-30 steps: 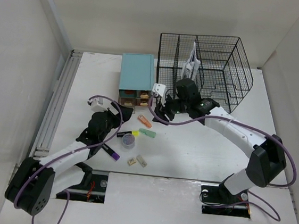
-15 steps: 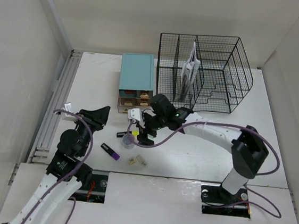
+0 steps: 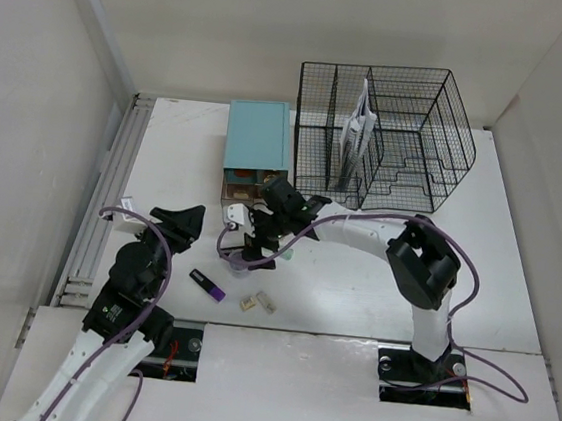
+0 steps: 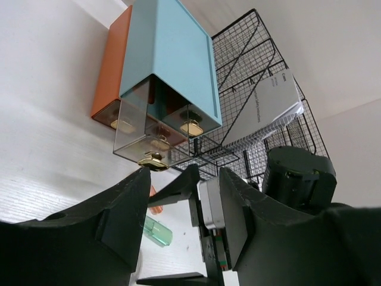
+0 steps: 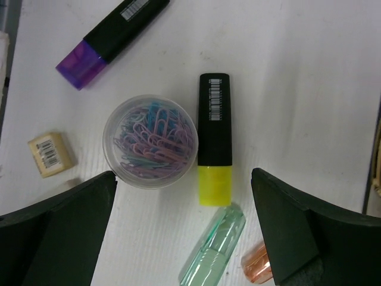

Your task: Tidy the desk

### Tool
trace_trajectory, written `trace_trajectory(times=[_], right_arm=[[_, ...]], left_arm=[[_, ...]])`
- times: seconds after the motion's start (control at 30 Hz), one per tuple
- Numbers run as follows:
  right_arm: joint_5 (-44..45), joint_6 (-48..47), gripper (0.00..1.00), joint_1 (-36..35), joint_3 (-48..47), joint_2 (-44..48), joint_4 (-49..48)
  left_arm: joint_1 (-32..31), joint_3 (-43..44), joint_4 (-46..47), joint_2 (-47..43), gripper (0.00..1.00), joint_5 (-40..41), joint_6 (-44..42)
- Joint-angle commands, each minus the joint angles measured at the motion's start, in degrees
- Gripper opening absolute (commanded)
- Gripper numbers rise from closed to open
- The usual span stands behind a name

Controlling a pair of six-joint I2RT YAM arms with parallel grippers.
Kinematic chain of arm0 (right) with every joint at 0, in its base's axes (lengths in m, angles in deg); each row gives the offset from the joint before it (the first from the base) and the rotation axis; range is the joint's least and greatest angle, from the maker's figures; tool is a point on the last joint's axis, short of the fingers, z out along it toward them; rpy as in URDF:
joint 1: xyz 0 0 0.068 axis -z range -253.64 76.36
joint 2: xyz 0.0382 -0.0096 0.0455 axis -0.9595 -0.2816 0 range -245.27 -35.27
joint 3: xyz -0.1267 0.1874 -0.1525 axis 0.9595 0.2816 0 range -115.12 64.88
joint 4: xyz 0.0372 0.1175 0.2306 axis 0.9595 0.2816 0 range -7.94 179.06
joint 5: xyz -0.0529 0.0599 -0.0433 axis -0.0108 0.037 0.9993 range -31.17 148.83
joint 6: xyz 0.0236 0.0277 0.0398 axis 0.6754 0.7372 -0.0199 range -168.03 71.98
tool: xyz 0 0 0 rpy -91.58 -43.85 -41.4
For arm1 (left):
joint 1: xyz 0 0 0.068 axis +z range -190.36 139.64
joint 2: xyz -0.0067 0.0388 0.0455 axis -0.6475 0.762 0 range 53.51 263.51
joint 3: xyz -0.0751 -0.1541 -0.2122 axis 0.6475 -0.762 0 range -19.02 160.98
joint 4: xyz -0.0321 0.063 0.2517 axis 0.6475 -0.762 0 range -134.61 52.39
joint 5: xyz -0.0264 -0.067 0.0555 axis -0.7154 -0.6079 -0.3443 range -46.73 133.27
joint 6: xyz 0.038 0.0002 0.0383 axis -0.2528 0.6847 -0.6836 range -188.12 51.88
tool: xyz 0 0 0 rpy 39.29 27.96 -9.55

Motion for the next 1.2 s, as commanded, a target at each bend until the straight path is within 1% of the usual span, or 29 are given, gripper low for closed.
trace_trajectory(times=[0.0, 0.17, 0.23, 0.53, 0.63, 0.67, 0.7, 0.77, 0.8, 0.9, 0.93, 0.97, 1.03, 1.17], right_arm=[[-0.1, 0.0, 0.99, -0.4, -3.9, -2.3, -2.4], [-0.1, 0.6, 0.99, -2.2, -4.6, -3.5, -1.8], [-0.1, 0.6, 0.99, -3.4, -4.6, -4.1, -1.8], [-0.1, 2.2, 0.99, -4.0, -4.6, -4.7, -2.4], [0.4, 2.8, 0.95, -4.5, -5.1, -5.2, -2.4], [1.0, 3.6, 0.92, -4.5, -5.1, -5.8, -3.1], [1.5, 4.2, 0.81, -4.5, -5.1, -5.8, -3.2], [2.2, 5.8, 0.66, -4.5, -5.1, -5.8, -4.5], [2.2, 5.8, 0.52, -4.5, -5.1, -5.8, -4.5], [2.8, 7.1, 0.38, -5.1, -5.1, -5.1, -4.5], [3.3, 7.1, 0.23, -5.1, -5.1, -4.6, -4.5], [3.3, 7.1, 0.19, -5.1, -5.1, -4.1, -3.0], [3.3, 7.1, 0.16, -5.1, -6.1, -1.7, -1.3], [3.3, 7.1, 0.16, -5.1, -7.4, 3.1, 1.8]], left_arm=[[-0.1, 1.3, 0.5, -1.3, 0.47, 0.2, -0.2], [-0.1, 0.7, -0.2, -2.3, 0.47, 0.8, -0.2], [-0.1, 0.7, -0.7, -3.7, 0.47, 2.2, 0.3], [-0.1, 0.7, -1.9, -4.9, 0.47, 3.2, 0.8], [-0.1, 0.7, -2.4, -4.9, 0.47, 3.2, 0.8], [-0.1, 0.7, -3.1, -4.9, 0.47, 3.2, 0.8], [-0.1, 0.7, -3.2, -5.4, 0.47, 3.7, 0.8], [-0.1, 0.7, -3.7, -5.4, 0.47, 3.7, 0.8], [-0.1, 1.2, -3.7, -6.0, 0.47, 3.7, 0.8], [-0.1, 1.2, -4.7, -6.6, 0.47, 4.3, 0.8], [-0.1, 1.2, -4.7, -7.2, 0.47, 4.3, 0.8], [-0.1, 1.2, -4.7, -7.3, 0.47, 4.9, 0.8], [-0.1, 1.8, -6.0, -7.8, 0.47, 4.9, 0.8], [-0.1, 2.3, -6.5, -8.3, 0.47, 4.9, 0.8]])
